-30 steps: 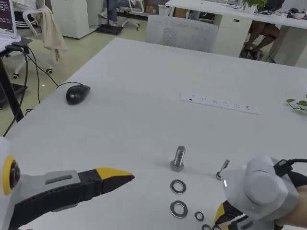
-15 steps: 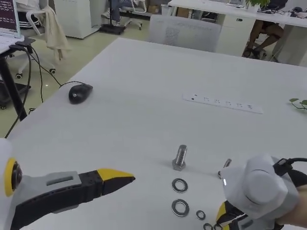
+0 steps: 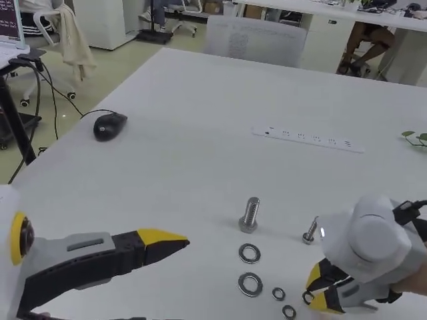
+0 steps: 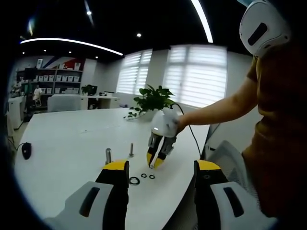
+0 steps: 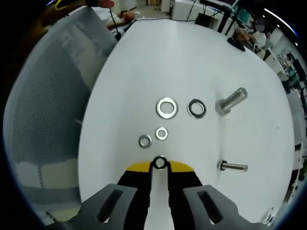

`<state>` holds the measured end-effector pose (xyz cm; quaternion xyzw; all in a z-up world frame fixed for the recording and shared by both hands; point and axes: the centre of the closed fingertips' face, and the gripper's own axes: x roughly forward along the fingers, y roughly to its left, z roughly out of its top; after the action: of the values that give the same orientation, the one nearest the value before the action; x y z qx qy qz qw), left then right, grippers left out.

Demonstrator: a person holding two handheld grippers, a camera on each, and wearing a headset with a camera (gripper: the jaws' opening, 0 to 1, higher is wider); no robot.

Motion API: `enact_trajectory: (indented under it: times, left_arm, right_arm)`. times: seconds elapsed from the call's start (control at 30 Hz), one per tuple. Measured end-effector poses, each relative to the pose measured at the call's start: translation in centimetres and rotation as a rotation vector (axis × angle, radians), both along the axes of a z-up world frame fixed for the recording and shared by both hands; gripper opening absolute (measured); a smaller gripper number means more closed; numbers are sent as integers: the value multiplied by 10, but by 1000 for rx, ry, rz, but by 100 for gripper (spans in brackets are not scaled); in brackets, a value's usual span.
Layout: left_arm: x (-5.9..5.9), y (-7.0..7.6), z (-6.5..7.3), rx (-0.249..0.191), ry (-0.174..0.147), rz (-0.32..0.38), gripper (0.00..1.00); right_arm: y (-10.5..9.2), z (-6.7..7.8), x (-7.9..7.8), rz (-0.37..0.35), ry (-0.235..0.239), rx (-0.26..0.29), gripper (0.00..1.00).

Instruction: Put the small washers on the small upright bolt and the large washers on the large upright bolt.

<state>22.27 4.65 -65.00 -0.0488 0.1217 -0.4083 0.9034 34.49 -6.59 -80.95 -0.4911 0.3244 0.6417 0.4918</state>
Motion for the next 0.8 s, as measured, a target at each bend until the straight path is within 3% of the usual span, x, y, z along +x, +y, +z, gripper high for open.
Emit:
enact_trajectory:
  times: [0.5,0.8]
  left_arm:
    - [6,-4,-2,-5,4,-16,54]
    - [7,-4,-2,-7,4,-11,54]
  right_arm:
    - [-12,36,47,-67,-75,30,12]
    - [-6,55,75,-83,-122,52,12]
